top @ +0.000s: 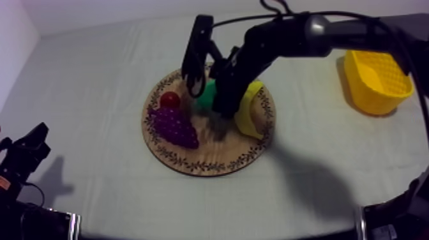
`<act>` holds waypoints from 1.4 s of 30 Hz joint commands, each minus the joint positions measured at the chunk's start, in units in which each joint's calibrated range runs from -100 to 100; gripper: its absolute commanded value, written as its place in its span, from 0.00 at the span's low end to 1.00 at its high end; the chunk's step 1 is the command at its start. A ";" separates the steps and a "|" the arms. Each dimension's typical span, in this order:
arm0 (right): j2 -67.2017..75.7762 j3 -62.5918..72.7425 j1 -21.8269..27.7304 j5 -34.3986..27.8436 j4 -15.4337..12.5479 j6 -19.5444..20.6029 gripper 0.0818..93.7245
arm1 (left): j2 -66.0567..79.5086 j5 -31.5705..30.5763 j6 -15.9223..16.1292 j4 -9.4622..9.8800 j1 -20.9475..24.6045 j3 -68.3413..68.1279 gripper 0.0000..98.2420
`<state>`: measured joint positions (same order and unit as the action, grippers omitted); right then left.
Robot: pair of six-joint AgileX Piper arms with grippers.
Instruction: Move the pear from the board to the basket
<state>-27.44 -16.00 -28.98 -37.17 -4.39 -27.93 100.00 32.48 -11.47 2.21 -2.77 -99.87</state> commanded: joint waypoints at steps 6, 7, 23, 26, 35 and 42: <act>6.09 0.33 2.21 -1.88 -2.06 -1.41 0.47 | 0.00 0.01 0.02 0.02 -0.01 -0.02 0.00; 7.02 0.28 2.75 -1.32 -1.74 -1.05 0.47 | 0.00 0.01 0.02 0.02 -0.01 -0.02 0.00; 23.26 1.91 23.14 9.72 10.02 20.19 0.49 | 0.00 0.01 0.02 0.02 -0.01 -0.02 0.00; 24.16 2.00 27.17 8.18 12.63 26.35 0.48 | 0.00 0.01 0.02 0.02 -0.01 -0.02 0.00; 22.59 0.51 34.13 -0.58 14.35 34.73 0.48 | 0.00 0.01 0.01 0.02 -0.01 -0.02 0.00; 18.00 -2.75 35.26 -3.64 14.01 34.71 0.48 | 0.00 0.01 -0.01 0.02 -0.01 -0.02 0.00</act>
<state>-8.71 -18.47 6.22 -40.41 9.69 7.10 100.00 32.48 -11.48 2.21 -2.77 -99.87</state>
